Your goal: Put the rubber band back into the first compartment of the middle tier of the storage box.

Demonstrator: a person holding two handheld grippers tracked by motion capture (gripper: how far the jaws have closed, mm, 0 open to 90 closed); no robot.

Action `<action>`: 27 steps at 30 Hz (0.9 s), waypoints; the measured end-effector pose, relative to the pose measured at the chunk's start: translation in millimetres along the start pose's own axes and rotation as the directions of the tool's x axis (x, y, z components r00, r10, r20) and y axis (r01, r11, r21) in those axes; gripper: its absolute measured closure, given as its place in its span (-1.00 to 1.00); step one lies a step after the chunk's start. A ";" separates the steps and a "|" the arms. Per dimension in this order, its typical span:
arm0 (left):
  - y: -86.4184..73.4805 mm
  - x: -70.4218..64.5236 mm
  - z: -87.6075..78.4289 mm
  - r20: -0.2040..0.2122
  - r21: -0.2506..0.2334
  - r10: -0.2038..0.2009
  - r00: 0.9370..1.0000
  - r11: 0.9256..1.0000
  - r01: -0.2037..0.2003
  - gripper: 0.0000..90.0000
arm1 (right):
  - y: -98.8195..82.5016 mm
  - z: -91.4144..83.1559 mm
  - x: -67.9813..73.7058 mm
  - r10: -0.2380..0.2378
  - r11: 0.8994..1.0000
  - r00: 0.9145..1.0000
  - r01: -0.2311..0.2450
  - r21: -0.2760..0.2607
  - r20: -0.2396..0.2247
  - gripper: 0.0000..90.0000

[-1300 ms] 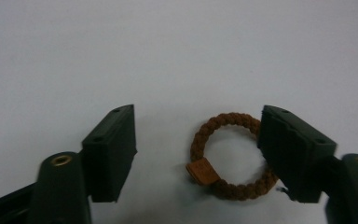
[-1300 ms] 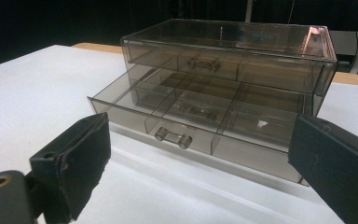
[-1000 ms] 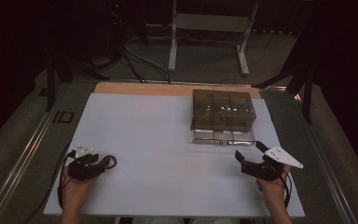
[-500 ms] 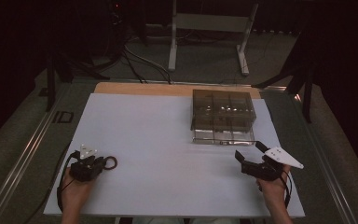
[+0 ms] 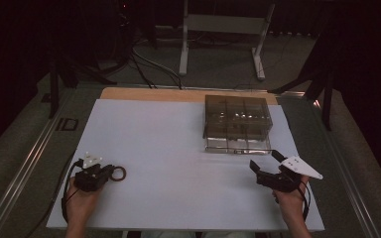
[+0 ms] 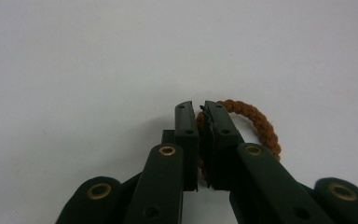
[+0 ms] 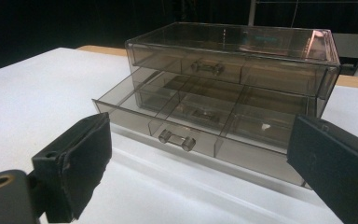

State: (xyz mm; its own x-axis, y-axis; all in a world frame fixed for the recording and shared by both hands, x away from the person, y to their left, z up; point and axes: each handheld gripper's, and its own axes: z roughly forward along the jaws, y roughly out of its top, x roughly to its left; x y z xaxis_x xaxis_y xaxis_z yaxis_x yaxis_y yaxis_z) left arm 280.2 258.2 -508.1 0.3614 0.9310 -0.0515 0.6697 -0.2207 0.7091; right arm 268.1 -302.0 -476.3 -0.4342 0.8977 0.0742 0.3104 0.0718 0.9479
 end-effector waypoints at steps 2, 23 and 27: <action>0.6 -1.5 -1.2 -0.003 -0.006 0.003 1.000 1.000 -0.003 0.93 | 0.1 0.0 0.6 0.002 1.000 1.000 -0.002 0.000 -0.001 -0.85; 12.5 -9.5 -9.4 0.019 -0.069 -0.006 1.000 0.998 0.007 0.94 | -0.1 -1.7 2.1 0.012 1.000 1.000 -0.012 -0.002 -0.010 -0.85; 14.0 -10.1 -10.0 0.019 -0.072 -0.005 1.000 0.997 0.006 0.94 | -0.1 -2.2 2.3 0.013 1.000 1.000 -0.013 -0.003 -0.011 -0.85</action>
State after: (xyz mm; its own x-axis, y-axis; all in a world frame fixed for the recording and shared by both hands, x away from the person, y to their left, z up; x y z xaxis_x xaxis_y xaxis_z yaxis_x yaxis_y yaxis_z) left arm 279.4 248.6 -490.6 0.3706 0.9263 -0.0685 0.6235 -0.1934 0.7575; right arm 265.2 -300.9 -475.5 -0.4394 0.8938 0.0898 0.3137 0.0590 0.9477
